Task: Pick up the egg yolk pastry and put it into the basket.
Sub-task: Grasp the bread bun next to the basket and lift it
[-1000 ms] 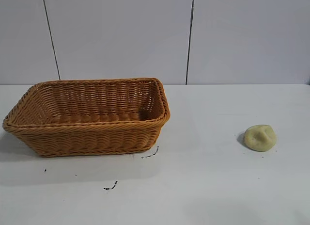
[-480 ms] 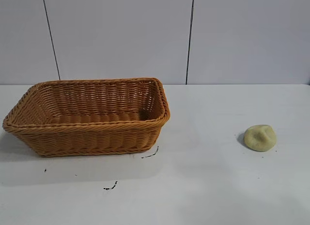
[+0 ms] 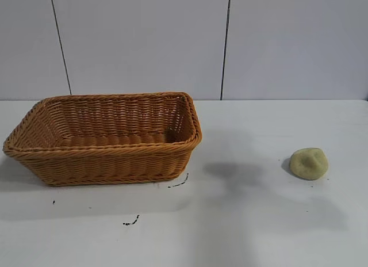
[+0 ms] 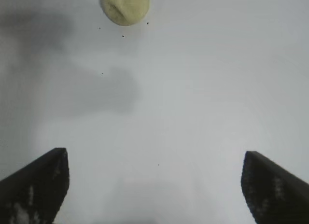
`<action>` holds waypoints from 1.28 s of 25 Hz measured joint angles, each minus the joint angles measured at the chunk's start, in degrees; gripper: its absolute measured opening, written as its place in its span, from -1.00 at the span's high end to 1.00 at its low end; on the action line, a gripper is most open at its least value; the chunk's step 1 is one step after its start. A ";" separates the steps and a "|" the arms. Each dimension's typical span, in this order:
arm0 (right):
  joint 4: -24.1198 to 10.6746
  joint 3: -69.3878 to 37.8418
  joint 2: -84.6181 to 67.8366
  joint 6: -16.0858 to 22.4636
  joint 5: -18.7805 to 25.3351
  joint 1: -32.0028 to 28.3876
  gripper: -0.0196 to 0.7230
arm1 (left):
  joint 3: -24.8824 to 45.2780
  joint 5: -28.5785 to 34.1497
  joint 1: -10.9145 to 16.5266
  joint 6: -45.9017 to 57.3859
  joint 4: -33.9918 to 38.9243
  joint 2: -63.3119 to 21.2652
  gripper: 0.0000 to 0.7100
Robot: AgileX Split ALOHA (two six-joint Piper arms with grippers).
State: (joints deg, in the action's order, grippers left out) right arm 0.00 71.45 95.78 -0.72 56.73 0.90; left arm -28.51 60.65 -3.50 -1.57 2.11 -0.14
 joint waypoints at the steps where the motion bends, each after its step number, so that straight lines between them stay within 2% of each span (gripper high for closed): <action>1: 0.00 0.00 0.00 0.00 0.00 0.00 -0.92 | 0.00 0.00 0.00 0.00 0.00 0.00 -0.95; 4: 0.00 6.31 7.79 -0.10 -0.06 0.00 -0.92 | 0.00 0.00 0.00 0.00 0.00 0.00 -0.95; 8: 0.00 9.62 12.90 -2.36 -0.27 0.88 -0.92 | 0.00 0.00 0.00 0.00 0.00 0.00 -0.95; 17: 0.54 9.81 19.34 -3.26 -6.03 2.65 -0.92 | 0.00 0.00 0.00 0.00 0.00 0.00 -0.95; 22: 2.32 9.81 23.64 -3.26 -8.88 2.65 -0.92 | 0.00 0.00 0.00 0.00 0.00 0.00 -0.95; 30: 2.69 9.81 27.94 -3.26 -10.44 2.65 -0.92 | 0.00 0.00 0.00 0.00 0.00 0.00 -0.95; 32: 2.69 9.81 27.94 -3.26 -10.59 2.65 -0.77 | 0.00 0.00 0.00 0.00 0.00 0.00 -0.95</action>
State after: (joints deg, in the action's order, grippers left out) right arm 2.69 81.26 123.72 -3.97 46.14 3.55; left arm -28.51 60.65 -3.50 -1.57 2.11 -0.14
